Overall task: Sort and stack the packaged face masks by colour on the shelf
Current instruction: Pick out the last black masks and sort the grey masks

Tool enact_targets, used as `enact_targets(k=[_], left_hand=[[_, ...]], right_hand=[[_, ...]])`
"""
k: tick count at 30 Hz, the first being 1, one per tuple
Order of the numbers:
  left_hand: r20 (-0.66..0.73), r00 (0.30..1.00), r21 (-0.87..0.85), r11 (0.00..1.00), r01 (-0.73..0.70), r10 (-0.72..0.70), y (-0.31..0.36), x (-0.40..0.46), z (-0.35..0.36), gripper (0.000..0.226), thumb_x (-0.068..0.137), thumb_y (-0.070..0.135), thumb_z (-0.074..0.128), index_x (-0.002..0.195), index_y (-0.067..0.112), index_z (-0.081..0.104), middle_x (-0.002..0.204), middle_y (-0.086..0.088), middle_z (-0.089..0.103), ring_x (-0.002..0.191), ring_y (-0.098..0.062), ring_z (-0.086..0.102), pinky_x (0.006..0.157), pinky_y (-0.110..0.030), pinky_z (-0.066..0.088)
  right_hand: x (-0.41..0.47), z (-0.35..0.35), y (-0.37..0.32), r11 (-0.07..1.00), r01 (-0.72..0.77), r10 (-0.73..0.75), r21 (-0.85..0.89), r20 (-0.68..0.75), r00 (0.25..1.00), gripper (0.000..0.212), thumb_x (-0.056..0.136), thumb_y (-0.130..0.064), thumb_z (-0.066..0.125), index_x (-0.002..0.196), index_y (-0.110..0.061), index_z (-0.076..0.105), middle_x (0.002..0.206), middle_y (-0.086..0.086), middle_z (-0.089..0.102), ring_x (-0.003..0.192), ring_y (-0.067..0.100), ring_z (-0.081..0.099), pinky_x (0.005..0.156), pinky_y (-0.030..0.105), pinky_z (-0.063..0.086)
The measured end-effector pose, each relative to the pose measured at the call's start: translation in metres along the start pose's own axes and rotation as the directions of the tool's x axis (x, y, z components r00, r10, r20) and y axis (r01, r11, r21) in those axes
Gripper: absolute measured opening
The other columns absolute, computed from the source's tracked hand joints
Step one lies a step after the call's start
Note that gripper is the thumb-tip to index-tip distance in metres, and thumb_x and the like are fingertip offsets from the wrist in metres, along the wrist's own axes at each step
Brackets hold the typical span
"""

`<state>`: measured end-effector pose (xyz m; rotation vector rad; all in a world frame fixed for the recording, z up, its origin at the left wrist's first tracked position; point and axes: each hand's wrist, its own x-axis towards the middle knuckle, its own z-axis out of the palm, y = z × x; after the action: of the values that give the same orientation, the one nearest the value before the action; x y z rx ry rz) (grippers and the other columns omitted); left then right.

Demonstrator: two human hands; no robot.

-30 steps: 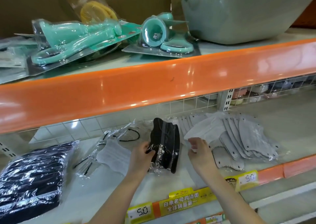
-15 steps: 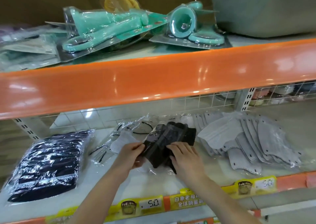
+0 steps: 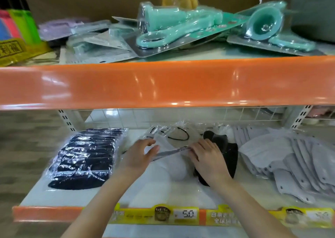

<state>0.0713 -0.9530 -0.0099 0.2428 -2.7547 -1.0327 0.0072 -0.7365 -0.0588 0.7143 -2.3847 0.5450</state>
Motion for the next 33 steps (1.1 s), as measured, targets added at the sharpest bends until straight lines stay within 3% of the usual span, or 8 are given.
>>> enact_targets(k=[3,7,10,12,19,24,27,33], left_hand=[[0.116,0.986,0.141,0.981,-0.134,0.118,0.003,-0.012,-0.016,0.058,0.083,0.065,0.050,0.125,0.025,0.059,0.128,0.010,0.057,0.116,-0.011,0.053,0.095,-0.026,0.040],[0.044,0.981,0.426,0.885,-0.187,0.187,-0.006,-0.018,-0.033,0.032,0.097,0.041,0.048,0.126,0.032,0.055,0.126,0.013,0.054,0.118,-0.010,0.048,0.082,-0.024,0.036],[-0.132,0.951,0.461,0.867,-0.191,0.280,-0.031,-0.017,-0.049,0.022,0.094,0.029,0.049,0.099,0.021,0.069,0.093,0.004,0.066,0.088,-0.021,0.064,0.061,-0.027,0.042],[-0.222,0.868,0.520,0.807,-0.280,0.444,-0.063,-0.014,-0.058,0.026,0.086,0.027,0.047,0.078,0.016,0.069,0.073,0.003,0.064,0.066,-0.023,0.063,0.048,-0.026,0.043],[-0.324,0.754,0.578,0.750,-0.321,0.572,-0.138,-0.019,-0.095,0.017,0.081,0.011,0.048,0.083,0.007,0.065,0.086,-0.006,0.063,0.081,-0.024,0.051,0.067,-0.034,0.038],[-0.272,0.763,0.549,0.746,-0.377,0.586,-0.185,-0.036,-0.110,0.012,0.078,0.007,0.046,0.088,0.012,0.049,0.089,-0.007,0.058,0.079,-0.028,0.051,0.066,-0.038,0.043],[-0.190,0.771,0.569,0.708,-0.418,0.608,-0.208,-0.048,-0.115,0.011,0.078,0.008,0.045,0.088,0.012,0.049,0.089,-0.009,0.058,0.076,-0.031,0.052,0.068,-0.038,0.040],[-0.020,0.813,0.549,0.687,-0.477,0.581,-0.246,-0.059,-0.121,0.014,0.069,0.016,0.050,0.082,0.016,0.045,0.087,-0.005,0.056,0.074,-0.028,0.052,0.065,-0.033,0.034]], right_hand=[[0.008,0.011,-0.021,0.996,0.024,-0.020,0.085,-0.056,0.998,0.022,0.084,-0.020,0.048,0.077,-0.010,0.066,0.077,0.004,0.060,0.073,0.028,0.059,0.067,0.032,0.044],[0.015,0.018,-0.055,0.985,0.021,0.004,0.174,-0.141,0.990,0.026,0.087,-0.021,0.047,0.082,-0.008,0.068,0.081,0.005,0.060,0.075,0.026,0.058,0.060,0.032,0.046],[0.021,0.024,-0.083,0.984,0.043,-0.012,0.176,-0.175,0.985,0.022,0.088,-0.022,0.048,0.085,-0.011,0.067,0.084,0.003,0.059,0.080,0.024,0.057,0.054,0.029,0.044],[0.025,0.030,-0.101,0.979,0.074,-0.042,0.191,-0.165,0.985,0.019,0.086,-0.020,0.049,0.087,-0.014,0.067,0.086,0.000,0.059,0.082,0.021,0.056,0.059,0.024,0.039],[0.028,0.059,-0.160,0.966,0.092,-0.100,0.241,0.020,0.995,0.021,0.085,-0.019,0.047,0.091,-0.016,0.066,0.089,-0.001,0.059,0.084,0.017,0.048,0.069,0.029,0.034],[0.019,0.085,-0.196,0.984,0.123,-0.147,0.131,0.193,0.970,0.030,0.073,-0.025,0.050,0.100,-0.018,0.062,0.096,0.002,0.059,0.087,0.023,0.055,0.072,0.032,0.043],[0.014,0.097,-0.215,0.986,0.101,-0.140,0.131,0.336,0.932,0.047,0.070,-0.036,0.074,0.112,-0.019,0.061,0.107,0.001,0.057,0.100,0.023,0.052,0.076,0.040,0.049],[0.007,0.114,-0.244,0.986,0.156,-0.169,0.065,0.413,0.895,0.062,0.058,-0.045,0.082,0.112,-0.027,0.057,0.105,-0.007,0.055,0.096,0.018,0.055,0.074,0.034,0.048]])
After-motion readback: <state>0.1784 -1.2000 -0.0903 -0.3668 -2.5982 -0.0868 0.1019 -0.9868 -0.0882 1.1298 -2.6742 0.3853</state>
